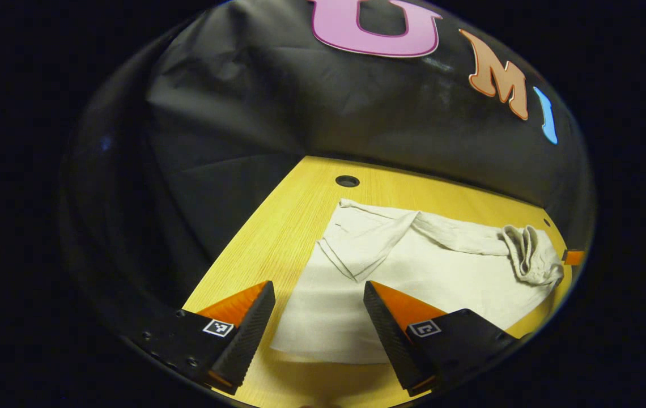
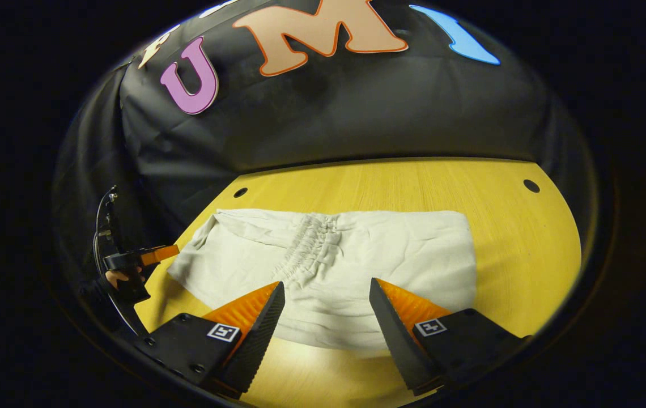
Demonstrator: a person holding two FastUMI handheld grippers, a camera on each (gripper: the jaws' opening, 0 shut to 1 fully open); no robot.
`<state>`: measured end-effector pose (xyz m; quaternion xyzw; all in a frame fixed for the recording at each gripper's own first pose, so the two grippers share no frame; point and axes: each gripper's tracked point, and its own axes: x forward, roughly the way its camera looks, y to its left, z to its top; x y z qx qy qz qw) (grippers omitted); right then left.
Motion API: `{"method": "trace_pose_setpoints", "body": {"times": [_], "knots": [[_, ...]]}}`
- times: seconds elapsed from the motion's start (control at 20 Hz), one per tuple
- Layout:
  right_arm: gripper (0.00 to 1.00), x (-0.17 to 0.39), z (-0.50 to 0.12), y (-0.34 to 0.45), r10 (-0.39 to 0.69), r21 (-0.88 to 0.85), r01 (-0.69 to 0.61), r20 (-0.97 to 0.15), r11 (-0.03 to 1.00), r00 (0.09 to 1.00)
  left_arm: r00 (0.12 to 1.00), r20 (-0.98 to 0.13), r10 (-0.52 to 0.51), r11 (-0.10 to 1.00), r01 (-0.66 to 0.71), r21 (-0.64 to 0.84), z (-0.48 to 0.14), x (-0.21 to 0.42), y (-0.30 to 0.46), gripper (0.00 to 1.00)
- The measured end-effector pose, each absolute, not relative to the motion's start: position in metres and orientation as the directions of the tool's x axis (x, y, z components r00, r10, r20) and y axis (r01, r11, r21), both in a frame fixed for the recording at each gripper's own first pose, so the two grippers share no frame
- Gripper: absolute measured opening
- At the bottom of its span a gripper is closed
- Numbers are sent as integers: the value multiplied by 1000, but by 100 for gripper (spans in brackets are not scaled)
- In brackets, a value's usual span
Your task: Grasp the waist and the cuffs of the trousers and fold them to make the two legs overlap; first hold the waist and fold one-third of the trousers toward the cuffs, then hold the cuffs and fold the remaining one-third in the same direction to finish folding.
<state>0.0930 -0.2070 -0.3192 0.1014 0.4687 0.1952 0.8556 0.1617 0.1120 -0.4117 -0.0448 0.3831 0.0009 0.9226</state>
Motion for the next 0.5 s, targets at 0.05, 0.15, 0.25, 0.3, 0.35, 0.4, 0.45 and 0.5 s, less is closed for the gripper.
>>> {"method": "trace_pose_setpoints", "body": {"times": [0.05, 0.15, 0.25, 0.3, 0.35, 0.4, 0.45, 0.5], "knots": [[96, 90, -323, -217, 418, 348, -232, -770, 908, 482, 701, -713, -38, 997, -22, -74, -417, 164, 111, 95], [96, 85, -325, -226, 401, 337, -217, -779, 916, 482, 689, -723, -42, 998, -6, -63, -427, 169, 108, 95], [96, 83, -326, -226, 389, 328, -210, -784, 921, 483, 676, -736, -37, 999, 2, -49, -435, 171, 110, 95], [96, 84, -326, -226, 387, 324, -211, -785, 922, 485, 667, -744, -41, 999, 7, -49, -437, 169, 109, 96], [96, 84, -326, -227, 387, 324, -211, -784, 922, 486, 649, -759, -44, 999, 11, -48, -440, 165, 108, 95], [96, 84, -325, -227, 388, 326, -210, -783, 922, 486, 648, -760, -40, 999, 12, -43, -438, 166, 109, 96], [96, 83, -326, -227, 386, 326, -207, -783, 923, 487, 659, -751, -41, 999, 11, -45, -438, 170, 109, 97], [97, 84, -326, -226, 386, 325, -207, -784, 923, 487, 651, -758, -42, 999, 13, -44, -442, 167, 107, 95]]}}
